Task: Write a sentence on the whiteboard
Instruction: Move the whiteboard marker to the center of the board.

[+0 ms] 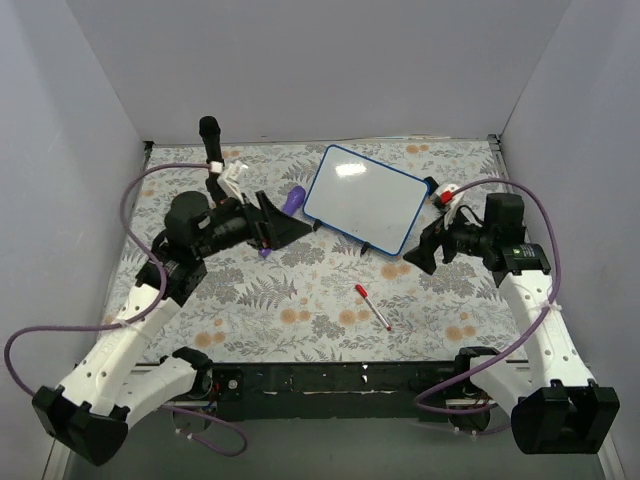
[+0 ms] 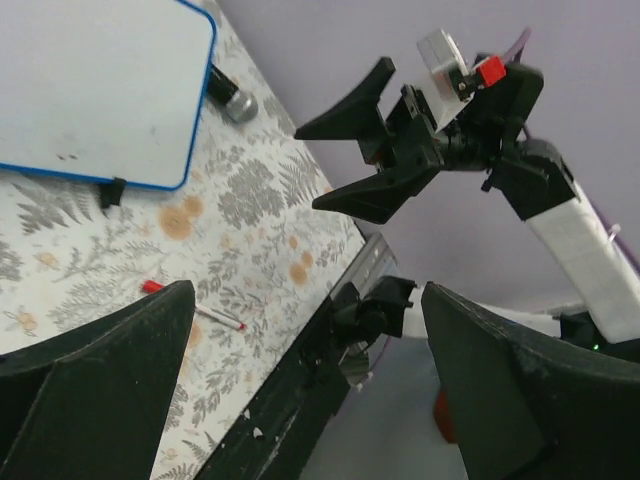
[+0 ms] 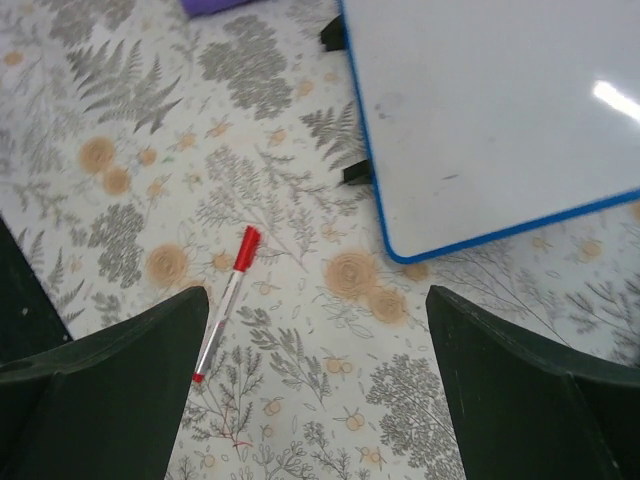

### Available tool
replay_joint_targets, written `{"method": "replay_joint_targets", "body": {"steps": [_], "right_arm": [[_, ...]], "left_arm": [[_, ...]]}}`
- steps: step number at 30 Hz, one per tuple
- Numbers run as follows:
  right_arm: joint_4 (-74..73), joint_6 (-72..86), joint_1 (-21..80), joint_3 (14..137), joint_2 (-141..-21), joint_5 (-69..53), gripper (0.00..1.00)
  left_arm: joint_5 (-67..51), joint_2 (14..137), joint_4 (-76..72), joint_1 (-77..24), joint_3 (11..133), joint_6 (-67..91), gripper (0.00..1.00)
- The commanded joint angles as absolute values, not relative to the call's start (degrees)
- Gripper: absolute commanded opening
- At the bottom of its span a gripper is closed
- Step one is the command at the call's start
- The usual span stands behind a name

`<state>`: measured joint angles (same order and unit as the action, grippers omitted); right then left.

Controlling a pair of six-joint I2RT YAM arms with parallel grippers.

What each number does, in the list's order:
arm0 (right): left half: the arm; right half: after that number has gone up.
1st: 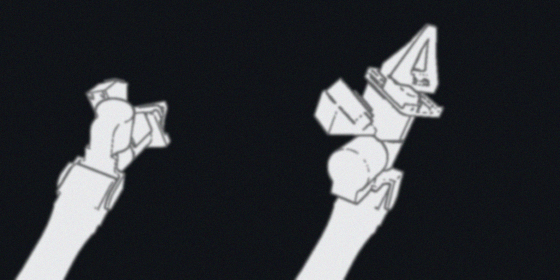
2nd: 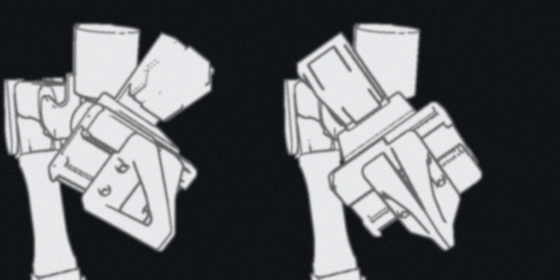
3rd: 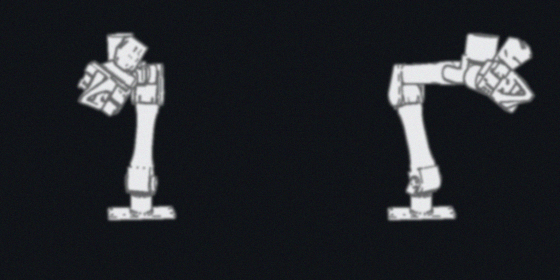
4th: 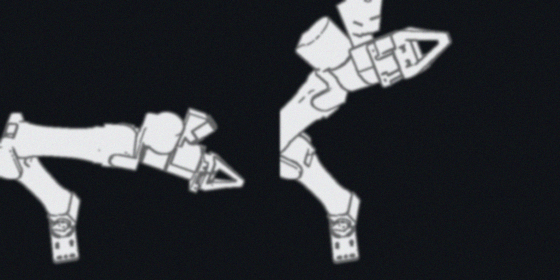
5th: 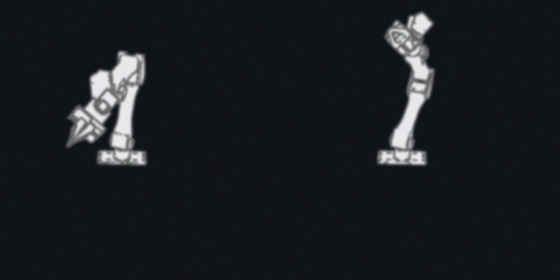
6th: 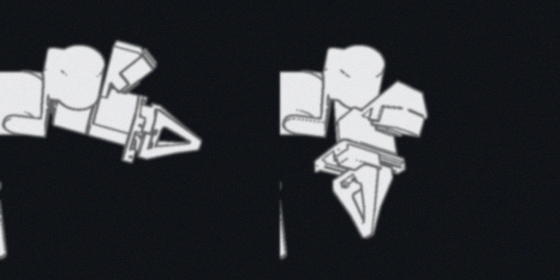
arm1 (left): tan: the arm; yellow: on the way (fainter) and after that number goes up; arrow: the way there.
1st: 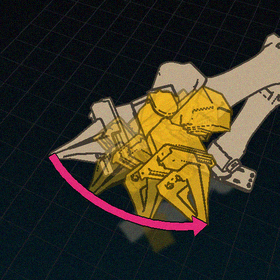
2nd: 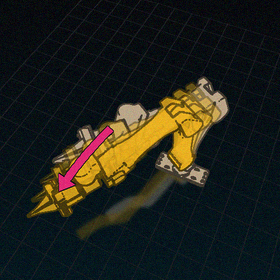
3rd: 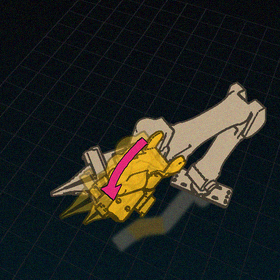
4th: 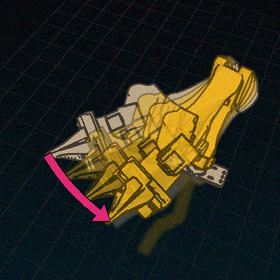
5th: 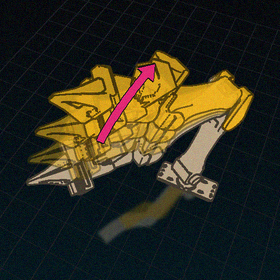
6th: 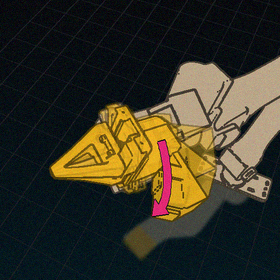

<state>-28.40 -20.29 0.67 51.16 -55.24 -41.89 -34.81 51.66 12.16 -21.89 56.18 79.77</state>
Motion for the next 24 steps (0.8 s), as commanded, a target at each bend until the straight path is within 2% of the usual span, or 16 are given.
{"method": "replay_joint_targets", "body": {"steps": [1, 2, 6, 13, 16, 24], "right_arm": [[-37.7, -40.5, 6.8, 50.4, -57.6, -52.1, 0.98], [-38.2, -41.1, 8.2, 50.1, -57.8, -52.2, 0.98], [-36.5, -42.6, 15.6, 48.5, -60.8, -46.9, 0.98], [-27.0, -35.9, 34.2, 45.7, -68.5, -27.2, 0.98], [-22.4, -33.0, 37.5, 44.7, -71.2, -19.5, 0.98], [-16.7, -30.5, 41.3, 41.1, -75.7, -11.0, 0.96]], "left_arm": [[-20.6, 55.9, 15.3, -35.0, 55.4, 77.0, 0.98], [-18.6, 56.5, 16.1, -38.3, 55.2, 76.9, 0.98], [-14.6, 57.3, 16.7, -39.6, 51.6, 78.8, 0.98], [-10.2, 55.4, 15.4, -39.6, 46.1, 81.2, 0.98], [-7.5, 53.5, 15.6, -39.6, 43.4, 81.9, 0.98], [1.4, 46.6, 16.8, -39.6, 36.7, 86.4, 0.98]]}}
